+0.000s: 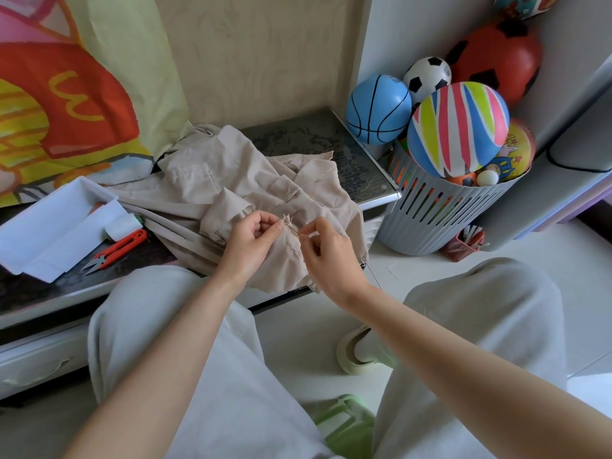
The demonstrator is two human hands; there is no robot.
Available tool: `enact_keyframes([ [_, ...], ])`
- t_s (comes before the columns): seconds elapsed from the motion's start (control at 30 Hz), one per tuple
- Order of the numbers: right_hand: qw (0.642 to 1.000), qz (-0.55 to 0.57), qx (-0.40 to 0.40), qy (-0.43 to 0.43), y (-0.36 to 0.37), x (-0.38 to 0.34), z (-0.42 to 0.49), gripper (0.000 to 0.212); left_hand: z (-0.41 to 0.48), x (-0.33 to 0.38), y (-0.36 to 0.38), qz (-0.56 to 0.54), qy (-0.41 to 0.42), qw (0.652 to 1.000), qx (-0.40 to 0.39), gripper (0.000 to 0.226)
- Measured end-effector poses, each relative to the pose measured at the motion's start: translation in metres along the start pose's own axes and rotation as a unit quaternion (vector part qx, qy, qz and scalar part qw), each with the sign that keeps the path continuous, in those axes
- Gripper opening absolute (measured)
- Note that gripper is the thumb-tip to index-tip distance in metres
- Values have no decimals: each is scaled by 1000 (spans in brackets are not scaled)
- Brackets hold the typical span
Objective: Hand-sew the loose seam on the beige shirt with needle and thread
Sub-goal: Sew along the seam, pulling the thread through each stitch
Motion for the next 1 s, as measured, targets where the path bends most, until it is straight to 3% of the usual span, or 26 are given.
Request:
enact_keyframes([
  [0.43,1000,9,-11,6,0,-1,-1,15,3,-8,-4,-16,-48,999,19,14],
  [1.0,999,18,10,-29,-5,-17,-5,7,3,-7,-7,-82,-77,993,40,17],
])
Point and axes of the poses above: each hand's wrist, its own z-axis towards the middle knuckle, its own y-axis out of the palm, x = y × z, the point moved 6 cm from there along z, towards the middle knuckle, and after that the axes turned 8 degrees about x, right-handed, at the moved point
